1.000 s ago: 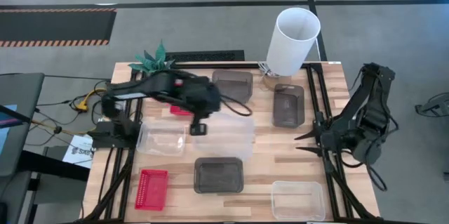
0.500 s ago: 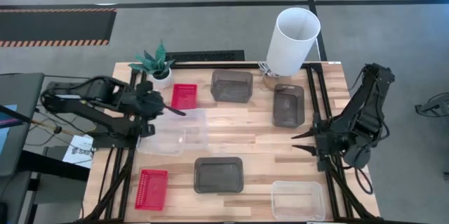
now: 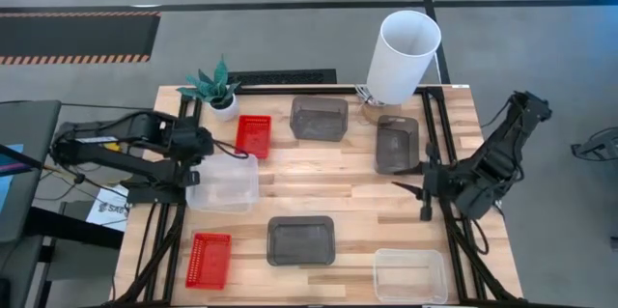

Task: Stack baskets by color
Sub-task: Stack the middle transparent bin on the left transparent bin

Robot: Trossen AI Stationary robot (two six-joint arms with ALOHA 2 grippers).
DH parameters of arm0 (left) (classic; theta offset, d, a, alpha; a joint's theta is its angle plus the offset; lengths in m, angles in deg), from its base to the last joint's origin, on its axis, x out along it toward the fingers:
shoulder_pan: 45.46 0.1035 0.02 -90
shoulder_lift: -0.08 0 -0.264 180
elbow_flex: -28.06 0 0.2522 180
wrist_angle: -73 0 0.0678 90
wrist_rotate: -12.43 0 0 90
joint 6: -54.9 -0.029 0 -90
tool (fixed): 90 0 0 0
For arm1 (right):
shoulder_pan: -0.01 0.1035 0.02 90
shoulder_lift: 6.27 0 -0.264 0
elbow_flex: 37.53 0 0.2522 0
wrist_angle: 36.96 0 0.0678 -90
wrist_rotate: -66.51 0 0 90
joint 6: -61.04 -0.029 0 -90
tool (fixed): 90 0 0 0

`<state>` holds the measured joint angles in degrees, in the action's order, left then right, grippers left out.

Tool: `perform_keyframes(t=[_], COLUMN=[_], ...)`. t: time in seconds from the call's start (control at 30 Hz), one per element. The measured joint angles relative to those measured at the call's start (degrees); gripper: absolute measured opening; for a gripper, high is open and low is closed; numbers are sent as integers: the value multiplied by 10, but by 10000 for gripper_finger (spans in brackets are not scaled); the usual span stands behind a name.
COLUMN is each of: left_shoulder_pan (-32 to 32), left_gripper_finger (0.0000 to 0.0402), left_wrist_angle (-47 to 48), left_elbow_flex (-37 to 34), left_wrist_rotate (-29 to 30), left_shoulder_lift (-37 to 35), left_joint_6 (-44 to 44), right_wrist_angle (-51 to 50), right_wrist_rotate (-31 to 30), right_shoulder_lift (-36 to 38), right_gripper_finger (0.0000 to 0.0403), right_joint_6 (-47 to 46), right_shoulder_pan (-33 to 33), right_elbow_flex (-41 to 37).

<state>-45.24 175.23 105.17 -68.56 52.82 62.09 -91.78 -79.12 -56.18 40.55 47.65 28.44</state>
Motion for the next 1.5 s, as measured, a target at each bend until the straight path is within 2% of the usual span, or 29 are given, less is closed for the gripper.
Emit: perform_keyframes(t=[0.37,0.57,0.8,1.0,1.13,1.5], left_shoulder_pan=[71,78,78,78,78,78], left_gripper_finger=[0,0,0,0,0,0], left_wrist_angle=[6,-5,-17,-40,-71,-132], left_elbow_flex=[0,0,0,0,-3,-128], left_wrist_rotate=[-15,-40,-52,-56,-57,-73], left_shoulder_lift=[11,40,87,102,89,33], left_joint_6=[-113,-190,-228,-244,-241,-210], right_wrist_angle=[0,-1,-3,-7,-7,-10], right_wrist_rotate=[2,7,21,23,48,63], right_shoulder_lift=[0,0,0,0,0,0], right_gripper_finger=[123,123,122,122,122,121], right_joint_6=[0,0,0,0,0,10], right_shoulder_pan=[-28,-28,-28,-28,-28,-28], right_elbow_flex=[0,0,0,0,0,0])
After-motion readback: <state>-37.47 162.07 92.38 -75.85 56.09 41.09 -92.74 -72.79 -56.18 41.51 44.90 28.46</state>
